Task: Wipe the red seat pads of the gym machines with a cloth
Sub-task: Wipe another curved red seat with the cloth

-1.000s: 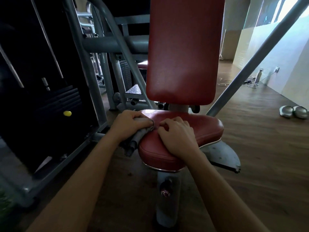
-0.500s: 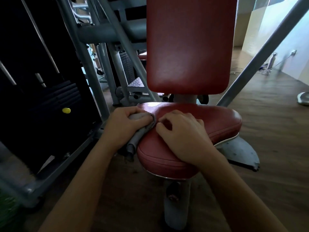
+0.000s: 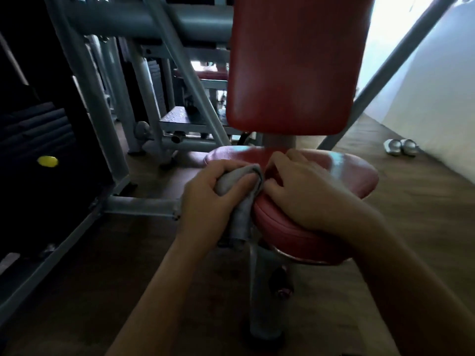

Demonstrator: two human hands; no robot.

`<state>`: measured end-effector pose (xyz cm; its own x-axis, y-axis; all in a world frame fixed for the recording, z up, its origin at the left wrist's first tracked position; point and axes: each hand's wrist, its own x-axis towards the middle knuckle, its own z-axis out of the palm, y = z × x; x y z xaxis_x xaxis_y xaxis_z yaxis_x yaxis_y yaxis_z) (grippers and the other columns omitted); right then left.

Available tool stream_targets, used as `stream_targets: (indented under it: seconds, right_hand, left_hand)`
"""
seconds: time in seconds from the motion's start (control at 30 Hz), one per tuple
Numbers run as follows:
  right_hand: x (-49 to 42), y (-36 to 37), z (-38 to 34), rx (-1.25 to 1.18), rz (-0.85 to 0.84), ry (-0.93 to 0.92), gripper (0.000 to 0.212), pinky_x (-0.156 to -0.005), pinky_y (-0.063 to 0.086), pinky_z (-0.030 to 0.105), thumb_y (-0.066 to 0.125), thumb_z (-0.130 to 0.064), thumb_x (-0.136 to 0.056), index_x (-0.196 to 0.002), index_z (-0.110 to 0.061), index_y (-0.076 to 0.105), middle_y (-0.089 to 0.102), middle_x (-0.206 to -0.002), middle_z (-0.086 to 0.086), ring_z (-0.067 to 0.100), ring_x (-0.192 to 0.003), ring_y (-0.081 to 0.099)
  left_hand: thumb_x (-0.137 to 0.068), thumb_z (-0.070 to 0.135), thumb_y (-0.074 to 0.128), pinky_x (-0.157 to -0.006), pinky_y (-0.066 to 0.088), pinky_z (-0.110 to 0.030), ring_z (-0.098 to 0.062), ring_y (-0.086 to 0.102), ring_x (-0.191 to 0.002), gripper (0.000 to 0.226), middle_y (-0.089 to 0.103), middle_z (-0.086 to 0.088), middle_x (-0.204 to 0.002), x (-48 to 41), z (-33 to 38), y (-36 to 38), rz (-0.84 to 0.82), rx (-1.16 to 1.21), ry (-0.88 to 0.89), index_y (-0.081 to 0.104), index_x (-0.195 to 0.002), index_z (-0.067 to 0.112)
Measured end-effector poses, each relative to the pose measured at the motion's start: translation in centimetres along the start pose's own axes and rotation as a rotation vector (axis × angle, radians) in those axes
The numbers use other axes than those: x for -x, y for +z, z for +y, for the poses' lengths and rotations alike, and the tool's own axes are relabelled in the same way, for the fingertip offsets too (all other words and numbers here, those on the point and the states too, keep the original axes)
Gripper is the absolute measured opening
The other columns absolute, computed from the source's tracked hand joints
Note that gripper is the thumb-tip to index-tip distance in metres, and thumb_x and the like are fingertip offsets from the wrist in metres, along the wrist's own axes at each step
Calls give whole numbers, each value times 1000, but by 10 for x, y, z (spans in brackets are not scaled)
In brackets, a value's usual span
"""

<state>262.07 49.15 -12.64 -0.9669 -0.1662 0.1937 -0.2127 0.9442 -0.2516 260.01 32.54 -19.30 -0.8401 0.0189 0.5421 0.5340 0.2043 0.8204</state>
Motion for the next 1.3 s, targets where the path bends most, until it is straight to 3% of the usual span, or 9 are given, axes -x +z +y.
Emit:
stream_targets:
  seconds: [0.1,0.23,0.37,0.57,0.7,0.87,0.97,1.13,1.3]
  right_hand:
    - [2,5,1,-80,26,44,48,-105,41,50,31,-57,-76,-109,-36,59,59,-121,-1,25,-116,55]
    - [3,1,-1,-124,61,67,28,-109,38,40,49,-39,-86,-109,-37,65,62,-123,-8,13,-119,53]
    - [5,1,-2,-119,89,60,24,-103,33,24,58,-20,-94,-114,-30,68,58,-117,-15,2,-112,47]
    - [4,2,-2,-108,89,62,24,-104,37,28,59,-18,-94,-113,-31,67,59,-117,-13,5,-112,50]
    - [6,3,-4,-129,84,83,23,-106,38,32,58,-25,-92,-109,-38,65,60,-120,-13,9,-115,52]
    - [7,0,-5,-151,98,101,25,-99,36,20,59,-18,-95,-113,-32,69,58,-110,-25,2,-111,53]
    - [7,0,-3,-166,93,98,26,-99,35,19,59,-18,-96,-115,-33,69,54,-103,-33,-4,-109,52]
    - [5,3,2,-157,84,86,28,-109,35,29,57,-23,-97,-118,-38,67,58,-125,-19,4,-122,50]
    - [5,1,2,-137,54,88,29,-108,32,29,54,-25,-99,-122,-40,65,56,-133,-15,4,-126,47]
  left_hand:
    - [-88,22,77,-94,54,-33,-7,69,-103,17,74,12,-102,11,-17,-2,81,100,51,75,-105,21]
    - [-87,28,77,-92,53,-41,-19,68,-104,20,72,11,-105,57,-25,3,182,155,102,73,-107,28]
    - [-84,28,79,-95,51,-35,-17,66,-108,24,70,9,-110,92,-10,16,238,141,168,74,-106,21]
    - [-87,28,78,-99,50,-38,-21,63,-113,26,66,7,-116,86,1,20,188,122,364,72,-110,16]
    - [-87,23,79,-93,53,-45,-17,65,-109,24,71,4,-111,76,-10,20,230,195,191,75,-109,14]
    - [-87,24,78,-92,54,-44,-18,66,-109,24,68,5,-113,89,-5,17,169,189,304,74,-108,13]
    - [-87,20,78,-92,53,-45,-16,66,-108,23,71,7,-111,70,-20,16,211,192,210,74,-109,16]
    - [-88,21,77,-94,53,-42,-18,67,-109,23,71,5,-111,80,-16,20,201,213,169,74,-110,17]
    - [-88,20,77,-92,52,-38,-11,65,-107,23,72,7,-108,47,-34,10,203,118,139,76,-110,16]
